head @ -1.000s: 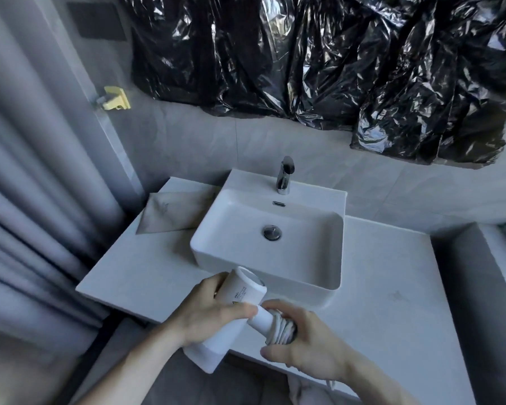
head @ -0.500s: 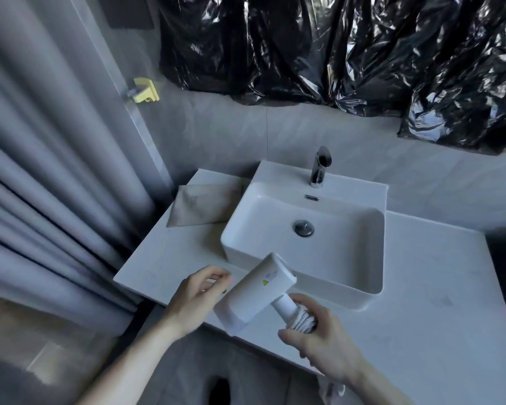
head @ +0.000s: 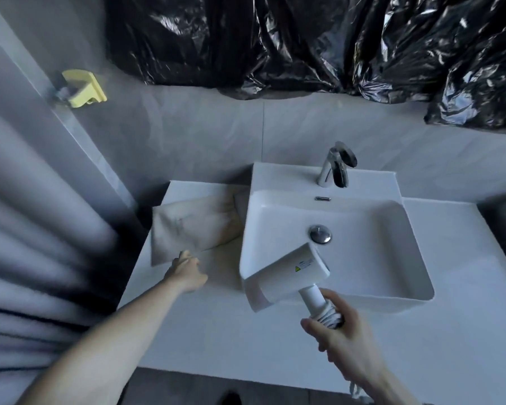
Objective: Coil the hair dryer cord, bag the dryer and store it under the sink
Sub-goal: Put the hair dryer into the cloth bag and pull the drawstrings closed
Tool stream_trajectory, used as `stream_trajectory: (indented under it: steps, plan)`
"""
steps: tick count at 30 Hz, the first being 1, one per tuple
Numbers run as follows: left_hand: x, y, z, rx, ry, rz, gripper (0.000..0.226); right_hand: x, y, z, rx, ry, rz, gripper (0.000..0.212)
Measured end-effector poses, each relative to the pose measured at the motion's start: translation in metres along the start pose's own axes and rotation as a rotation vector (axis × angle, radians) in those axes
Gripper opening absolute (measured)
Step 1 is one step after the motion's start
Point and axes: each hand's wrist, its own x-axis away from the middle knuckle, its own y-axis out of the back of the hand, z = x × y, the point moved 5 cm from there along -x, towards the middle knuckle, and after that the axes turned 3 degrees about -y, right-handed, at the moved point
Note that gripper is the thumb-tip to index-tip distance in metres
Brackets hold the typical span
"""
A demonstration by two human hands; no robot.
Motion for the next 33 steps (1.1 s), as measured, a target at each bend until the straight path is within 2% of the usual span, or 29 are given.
stream_trajectory:
  steps: [5,10,15,21,23,26,27,30,33]
  plan:
    - [-0.057,-0.013,0.002,-0.063,-0.03,0.098,0.072,-0.002,-0.033,-0.008,-0.032,-0.064,-0.09,0.04]
    - [-0.081,-0.016,0.002,-0.096,-0.085,0.058,0.08,0.008,-0.046,-0.009,-0.018,-0.093,-0.183,0.045]
    - [-0.047,-0.018,0.038,-0.097,-0.161,0.017,0.058,0.027,-0.053,-0.012,-0.033,-0.131,-0.184,0.043]
    - [0.047,-0.055,0.123,-0.168,-0.121,0.058,0.028,0.058,-0.065,-0.027,-0.106,-0.184,-0.169,0.039]
    - [0.082,-0.062,0.13,-0.186,-0.1,0.067,0.019,0.069,-0.068,-0.034,-0.124,-0.213,-0.176,0.034]
    - [0.112,-0.069,0.112,-0.158,-0.167,0.04,0.004,0.082,-0.071,-0.045,-0.14,-0.241,-0.191,0.029]
    - [0.114,-0.071,0.101,-0.131,-0.199,0.024,0.006,0.084,-0.071,-0.049,-0.146,-0.247,-0.2,0.029]
    - [0.101,-0.079,0.064,0.011,-0.267,-0.069,0.034,0.091,-0.068,-0.057,-0.175,-0.251,-0.239,0.032]
    - [0.067,-0.089,0.04,0.157,-0.218,-0.093,0.054,0.096,-0.065,-0.062,-0.186,-0.254,-0.27,0.032]
